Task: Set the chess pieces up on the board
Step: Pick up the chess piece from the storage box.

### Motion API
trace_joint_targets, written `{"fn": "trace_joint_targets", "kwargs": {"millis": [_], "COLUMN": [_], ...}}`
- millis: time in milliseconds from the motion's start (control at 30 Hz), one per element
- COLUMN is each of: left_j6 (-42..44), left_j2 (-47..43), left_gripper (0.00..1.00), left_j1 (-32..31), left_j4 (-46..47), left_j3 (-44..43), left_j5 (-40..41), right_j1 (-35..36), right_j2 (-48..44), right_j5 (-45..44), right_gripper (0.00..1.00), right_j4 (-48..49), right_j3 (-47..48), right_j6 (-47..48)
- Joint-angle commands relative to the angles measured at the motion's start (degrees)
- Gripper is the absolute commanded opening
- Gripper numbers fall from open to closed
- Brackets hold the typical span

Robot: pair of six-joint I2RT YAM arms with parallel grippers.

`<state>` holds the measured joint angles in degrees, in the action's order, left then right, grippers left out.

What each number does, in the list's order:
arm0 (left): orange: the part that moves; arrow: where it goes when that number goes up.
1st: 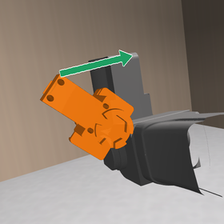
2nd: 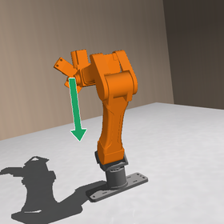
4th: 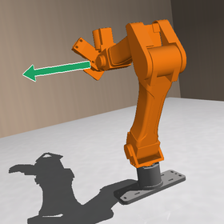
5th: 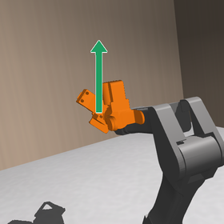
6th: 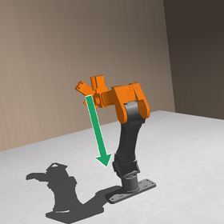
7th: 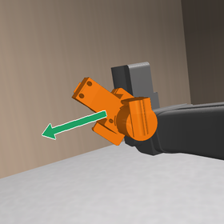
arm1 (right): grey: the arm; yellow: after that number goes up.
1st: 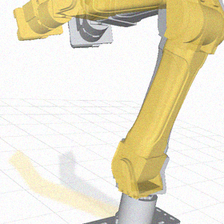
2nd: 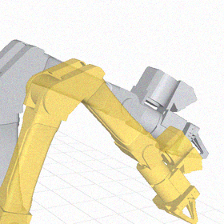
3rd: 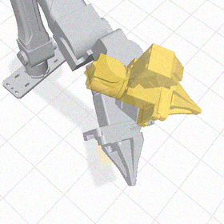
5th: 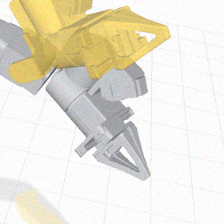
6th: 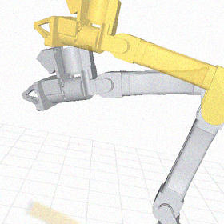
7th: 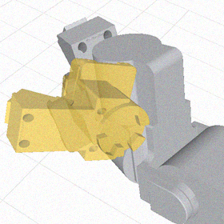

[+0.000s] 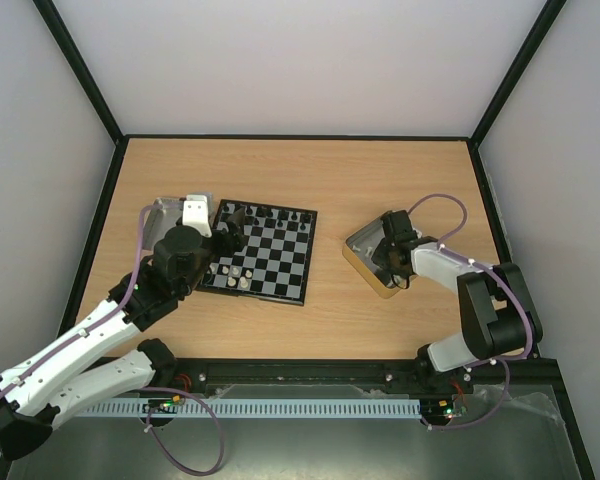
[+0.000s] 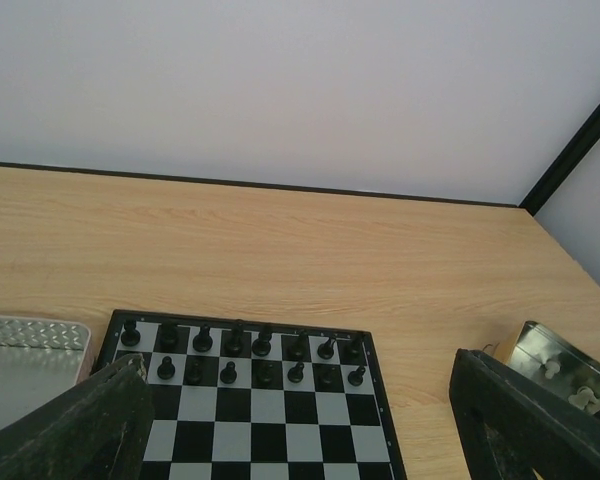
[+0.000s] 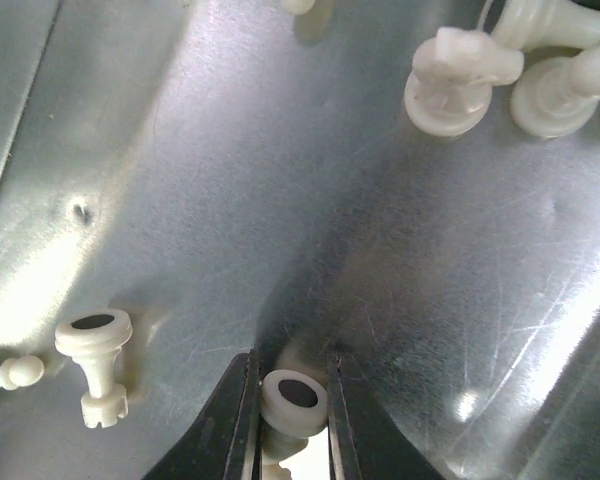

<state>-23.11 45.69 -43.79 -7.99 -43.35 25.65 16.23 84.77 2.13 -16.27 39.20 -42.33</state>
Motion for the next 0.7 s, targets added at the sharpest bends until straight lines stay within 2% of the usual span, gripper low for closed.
{"fn": "trace_joint_targets", "kwargs": {"millis": [0, 267, 433, 667], "left_j6": [0.36, -0.28, -3.08, -7.11], "left_j2": [-0.08, 0.38, 1.69, 5.98], "left_gripper": [0.83, 0.83, 0.84, 0.85], "left_j1": [0.29, 0.29, 0.37, 0.37], "left_j4": [1.64, 2.24, 3.81, 10.97], "left_j3": [0.47, 0.70, 1.01, 1.51], "left_j5": [-0.04, -1.67, -5.63, -16.88], "right_j1": [-0.05, -0.01, 0.03, -0.01], "right_j2": [0.65, -9.49, -19.36, -26.07], "right_j5": [-0.35, -1.90, 3.13, 13.13], "right_gripper": [0.08, 0.07, 0.08, 0.09], "right_j4": [1.34, 8.53, 17.33, 29.43], "right_j3": [-1.40, -3.47, -6.84, -12.74], "right_j6": [-0.68, -7.63, -21.00, -38.31]}}
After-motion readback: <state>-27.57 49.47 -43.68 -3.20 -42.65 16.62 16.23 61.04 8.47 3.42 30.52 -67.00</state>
